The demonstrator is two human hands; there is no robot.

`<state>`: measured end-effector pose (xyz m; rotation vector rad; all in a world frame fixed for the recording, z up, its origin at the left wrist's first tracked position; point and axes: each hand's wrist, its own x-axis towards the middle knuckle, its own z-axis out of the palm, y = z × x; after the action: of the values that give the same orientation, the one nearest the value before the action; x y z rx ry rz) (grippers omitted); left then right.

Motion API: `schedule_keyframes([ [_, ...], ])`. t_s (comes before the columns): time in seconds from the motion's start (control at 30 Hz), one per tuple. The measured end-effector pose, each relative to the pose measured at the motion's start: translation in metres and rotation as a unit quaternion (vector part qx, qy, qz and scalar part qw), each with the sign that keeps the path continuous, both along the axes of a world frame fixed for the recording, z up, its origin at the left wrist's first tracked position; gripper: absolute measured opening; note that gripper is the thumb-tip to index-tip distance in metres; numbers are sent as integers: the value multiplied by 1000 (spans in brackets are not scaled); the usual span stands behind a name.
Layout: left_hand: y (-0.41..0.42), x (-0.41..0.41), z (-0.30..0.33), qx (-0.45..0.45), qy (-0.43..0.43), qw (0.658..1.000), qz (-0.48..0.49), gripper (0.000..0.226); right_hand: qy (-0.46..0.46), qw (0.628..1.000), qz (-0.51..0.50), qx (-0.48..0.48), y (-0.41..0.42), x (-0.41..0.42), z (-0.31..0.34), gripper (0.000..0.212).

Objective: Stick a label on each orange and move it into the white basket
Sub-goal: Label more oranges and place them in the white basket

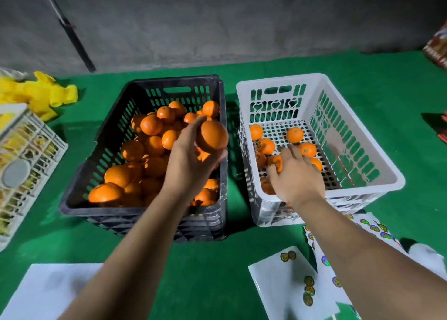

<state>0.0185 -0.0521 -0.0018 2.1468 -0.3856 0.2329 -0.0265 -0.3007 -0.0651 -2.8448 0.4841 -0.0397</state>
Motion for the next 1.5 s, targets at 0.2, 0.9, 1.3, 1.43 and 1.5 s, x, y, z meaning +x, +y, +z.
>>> schedule_keyframes([
  [0.2,-29,-135,-58,-59,45,983,-167,80,-200,978,54,33,4,-28,-2,34],
  [0.9,-35,-177,-208,266,285,878,-277,84,190,979,63,32,9,-160,-146,50],
  [1.3,-34,-180,-211,270,289,879,-265,83,106,966,-104,210,-1,-148,-180,11],
  [1.43,-34,-179,-213,263,289,882,-265,83,54,961,-101,251,-2,-151,-170,6],
  [1.5,-33,-179,-214,261,292,881,-266,83,5,960,-82,268,2,-158,-159,8],
])
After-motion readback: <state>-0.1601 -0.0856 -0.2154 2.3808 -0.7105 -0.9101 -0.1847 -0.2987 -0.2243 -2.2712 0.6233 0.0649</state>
